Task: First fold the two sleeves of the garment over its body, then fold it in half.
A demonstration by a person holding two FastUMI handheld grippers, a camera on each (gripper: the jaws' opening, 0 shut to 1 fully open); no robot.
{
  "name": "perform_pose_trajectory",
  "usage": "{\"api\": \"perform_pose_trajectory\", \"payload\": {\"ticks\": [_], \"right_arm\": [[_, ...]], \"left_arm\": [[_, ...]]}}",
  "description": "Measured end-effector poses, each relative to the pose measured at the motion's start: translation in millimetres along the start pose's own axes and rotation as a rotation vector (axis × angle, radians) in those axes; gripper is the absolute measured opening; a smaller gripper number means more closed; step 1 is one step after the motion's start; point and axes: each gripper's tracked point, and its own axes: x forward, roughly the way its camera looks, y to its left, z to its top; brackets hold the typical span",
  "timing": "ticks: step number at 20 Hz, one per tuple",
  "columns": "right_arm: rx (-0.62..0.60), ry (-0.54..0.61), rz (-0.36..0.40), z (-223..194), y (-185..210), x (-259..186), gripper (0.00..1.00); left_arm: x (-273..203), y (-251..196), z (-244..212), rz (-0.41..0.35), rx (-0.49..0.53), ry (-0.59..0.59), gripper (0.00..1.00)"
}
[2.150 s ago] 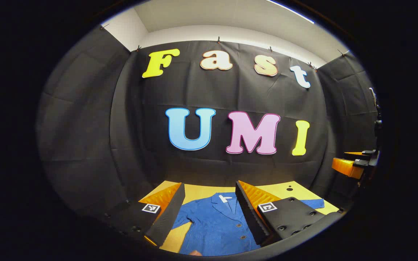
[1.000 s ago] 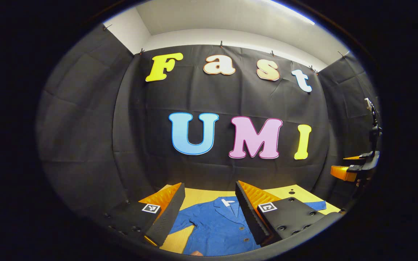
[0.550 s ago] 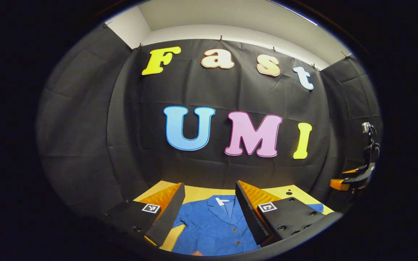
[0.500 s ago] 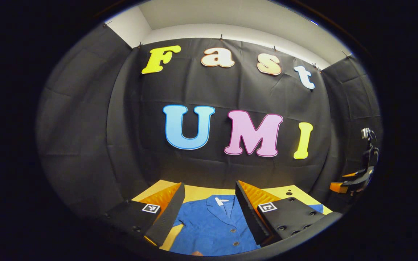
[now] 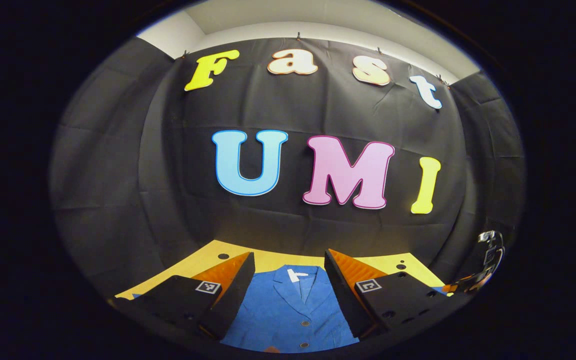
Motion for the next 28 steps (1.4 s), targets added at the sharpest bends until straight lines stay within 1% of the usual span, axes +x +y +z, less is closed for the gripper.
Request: {"api": "perform_pose_trajectory", "payload": {"ticks": [2,3,4,5,7,8,9,10,12,15,16,19,22,25,27,28], "right_arm": [[0.033,0.085,-0.036,-18.2,-14.9,21.8,0.99],[0.043,0.108,-0.047,-23.0,-18.7,28.2,0.94],[0.044,0.125,-0.061,-28.7,-23.0,31.4,0.99],[0.042,0.136,-0.073,-32.2,-25.5,36.2,0.98],[0.061,0.195,-0.066,-46.6,-26.8,40.8,0.98],[0.09,0.214,-0.054,-49.7,-29.6,41.0,0.96],[0.109,0.188,-0.065,-44.0,-31.8,41.6,0.93],[0.123,0.194,-0.072,-45.6,-33.3,45.0,0.86],[0.134,0.193,-0.074,-45.6,-35.3,44.4,0.65],[0.186,0.196,-0.071,-39.2,-27.7,49.8,0.12],[0.186,0.192,-0.069,-37.9,-26.6,50.6,0.05],[0.145,0.101,-0.08,-8.7,-10.5,30.4,0.05],[0.084,-0.005,-0.083,28.0,19.6,-0.9,0.05],[0.014,-0.097,-0.072,68.4,59.6,-41.5,0.05],[-0.048,-0.174,-0.06,100.6,94.4,-72.8,0.05],[-0.086,-0.21,-0.044,117.4,117.9,-85.9,0.05]], "left_arm": [[7.4,-4.6,-1.4,0.012,0.018,0.007,0.8],[11.1,-5.8,-3.0,0.02,0.027,0.015,0.8],[14.3,-7.0,-5.7,0.025,0.034,0.024,0.81],[17.3,-9.0,-6.9,0.026,0.035,0.032,0.8],[23.9,-14.0,-10.1,0.023,0.03,0.049,0.8],[25.8,-15.4,-12.5,0.023,0.031,0.056,0.8],[27.3,-16.4,-12.5,0.02,0.034,0.058,0.8],[27.5,-17.3,-11.8,0.015,0.038,0.054,0.8],[27.1,-16.1,-11.4,0.005,0.044,0.046,0.8],[23.2,-7.9,-12.7,-0.008,0.042,0.046,0.8],[22.5,-2.4,-13.6,-0.01,0.038,0.043,0.8],[15.7,23.2,-13.0,-0.005,0.034,0.044,0.8],[9.0,51.9,-18.0,-0.008,0.035,0.042,0.8],[3.2,88.5,-25.1,0.009,0.052,0.042,0.8],[-1.2,111.3,-27.7,0.02,0.019,0.041,0.8],[-3.1,122.2,-29.7,0.026,-0.002,0.039,0.8]]}}
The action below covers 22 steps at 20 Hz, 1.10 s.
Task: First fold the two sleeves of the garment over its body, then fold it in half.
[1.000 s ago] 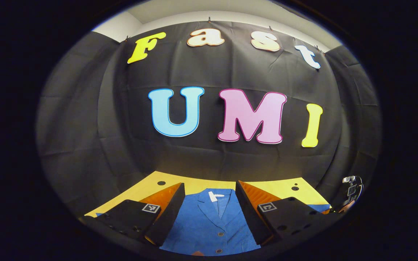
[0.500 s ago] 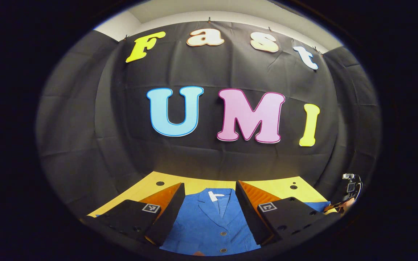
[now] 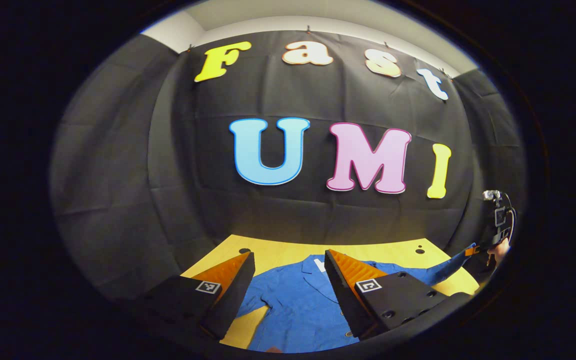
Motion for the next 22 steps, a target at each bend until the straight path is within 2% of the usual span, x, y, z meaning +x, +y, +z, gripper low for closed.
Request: {"api": "perform_pose_trajectory", "payload": {"ticks": [5,7,10,12,15,17,19,22], "right_arm": [[-0.126,-0.168,0.152,105.0,143.6,-52.4,0.04],[-0.169,-0.253,0.246,139.8,213.2,-74.2,0.04],[-0.178,-0.239,0.369,145.2,311.7,-84.3,0.04],[-0.209,-0.207,0.446,128.2,379.6,-93.9,0.04],[-0.245,-0.112,0.576,67.8,476.6,-80.8,0.04],[-0.269,-0.022,0.654,17.0,526.5,-63.0,0.04],[-0.287,0.055,0.685,-28.5,564.6,-38.8,0.04],[-0.269,0.141,0.705,-76.4,595.6,-19.3,0.04]], "left_arm": [[-9.8,56.4,-2.5,0.055,-0.066,-0.016,0.81],[-16.5,79.9,-3.0,0.086,-0.081,-0.023,0.8],[-29.5,116.4,-14.1,0.148,-0.086,-0.015,0.8],[-39.7,142.5,-23.2,0.201,-0.094,0.002,0.8],[-56.8,174.8,-41.3,0.279,-0.101,0.037,0.8],[-69.8,195.4,-59.5,0.334,-0.09,0.073,0.8],[-81.8,212.8,-80.1,0.389,-0.09,0.124,0.8],[-97.8,230.6,-93.9,0.455,-0.106,0.17,0.8]]}}
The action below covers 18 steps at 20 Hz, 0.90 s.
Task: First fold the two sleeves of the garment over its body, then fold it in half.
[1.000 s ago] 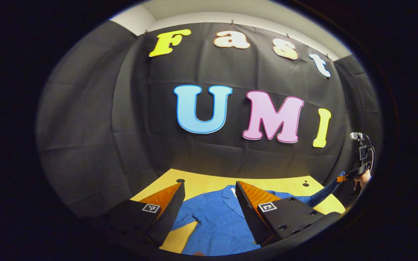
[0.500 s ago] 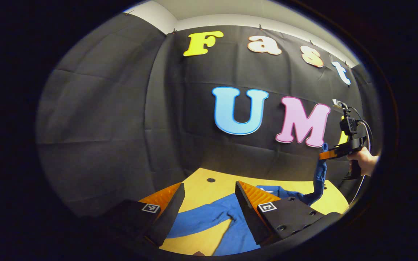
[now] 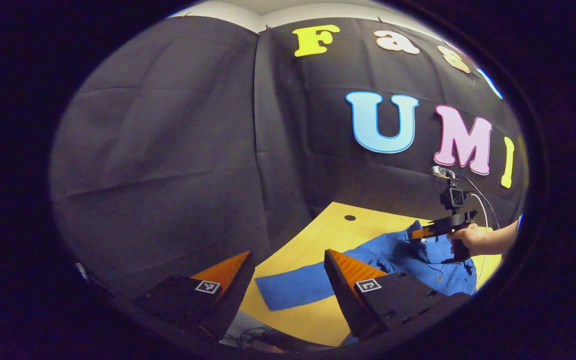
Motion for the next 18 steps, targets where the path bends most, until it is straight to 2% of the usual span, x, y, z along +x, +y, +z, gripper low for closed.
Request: {"api": "perform_pose_trajectory", "payload": {"ticks": [3,5,9,11,14,18], "right_arm": [[0.047,0.023,0.023,-9.6,6.0,19.1,0.06],[0.097,0.047,0.061,-12.9,14.4,26.2,0.18],[0.102,0.002,0.104,1.4,21.1,19.7,0.99],[0.083,-0.023,0.102,12.0,20.6,7.0,0.97],[0.038,-0.103,0.11,40.8,18.7,-18.3,0.97],[0.009,-0.187,0.126,77.1,13.1,-63.6,0.97]], "left_arm": [[-3.8,13.1,-6.0,0.031,-0.012,0.014,0.81],[-4.4,13.9,-12.3,0.042,-0.024,0.032,0.81],[5.1,0.6,-14.9,0.015,-0.076,0.039,0.8],[15.0,-3.7,-25.3,0.004,-0.09,0.073,0.8],[26.6,-5.0,-50.1,0.003,-0.109,0.197,0.81],[54.0,-8.5,-71.7,-0.009,-0.162,0.274,0.83]]}}
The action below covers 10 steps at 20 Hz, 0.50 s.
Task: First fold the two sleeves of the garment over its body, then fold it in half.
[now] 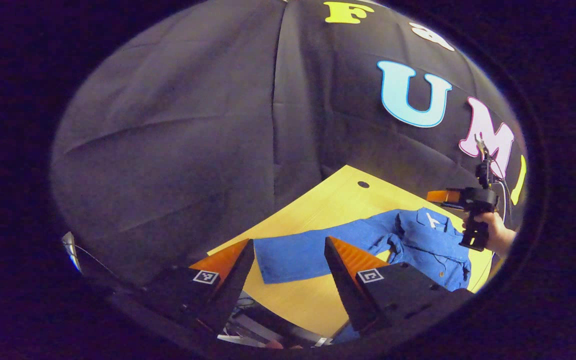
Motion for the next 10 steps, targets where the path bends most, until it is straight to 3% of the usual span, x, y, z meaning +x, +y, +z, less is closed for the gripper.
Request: {"api": "perform_pose_trajectory", "payload": {"ticks": [5,10], "right_arm": [[-0.119,-0.081,0.013,43.1,-9.7,-62.3,0.97],[-0.205,-0.12,0.001,58.6,-18.5,-125.8,0.97]], "left_arm": [[53.2,14.8,-24.5,0.039,-0.012,0.114,0.83],[92.1,20.6,-49.2,0.035,-0.035,0.255,0.83]]}}
